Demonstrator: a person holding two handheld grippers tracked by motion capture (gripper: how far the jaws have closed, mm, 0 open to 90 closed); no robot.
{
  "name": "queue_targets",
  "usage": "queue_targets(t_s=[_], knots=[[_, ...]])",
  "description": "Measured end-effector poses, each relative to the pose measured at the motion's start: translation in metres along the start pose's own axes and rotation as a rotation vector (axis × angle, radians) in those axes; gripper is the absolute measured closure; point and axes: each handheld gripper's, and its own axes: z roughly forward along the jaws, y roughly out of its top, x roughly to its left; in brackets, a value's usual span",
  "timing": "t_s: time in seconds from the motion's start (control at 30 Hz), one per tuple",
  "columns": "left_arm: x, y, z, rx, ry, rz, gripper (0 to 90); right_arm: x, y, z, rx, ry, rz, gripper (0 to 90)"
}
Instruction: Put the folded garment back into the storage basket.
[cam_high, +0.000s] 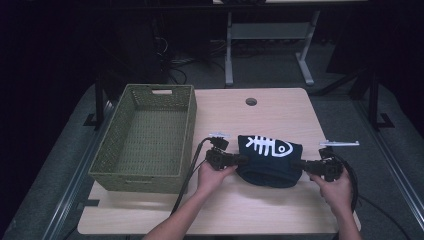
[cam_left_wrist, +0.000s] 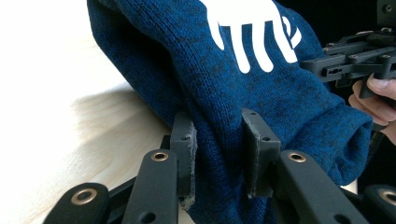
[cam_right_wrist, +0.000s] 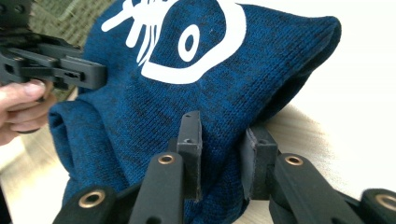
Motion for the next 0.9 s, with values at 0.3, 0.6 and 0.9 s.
queue_targets(t_s=[0.3,0.6,0.9], knots=[[-0.012,0.008,-0.008,-0.011,-0.011,0.035,69.4,0.006,0.004,-0.015,-0.030,0.017,-0.005,72.3],[-0.020,0.017,-0.014,-0.023,-0.041,0.041,69.4,0.011,0.009,-0.028,-0.053,0.031,-0.009,72.3],[-0.024,0.026,-0.025,-0.044,-0.062,0.046,69.3,0.019,0.018,-0.036,-0.073,0.049,-0.031,72.3]])
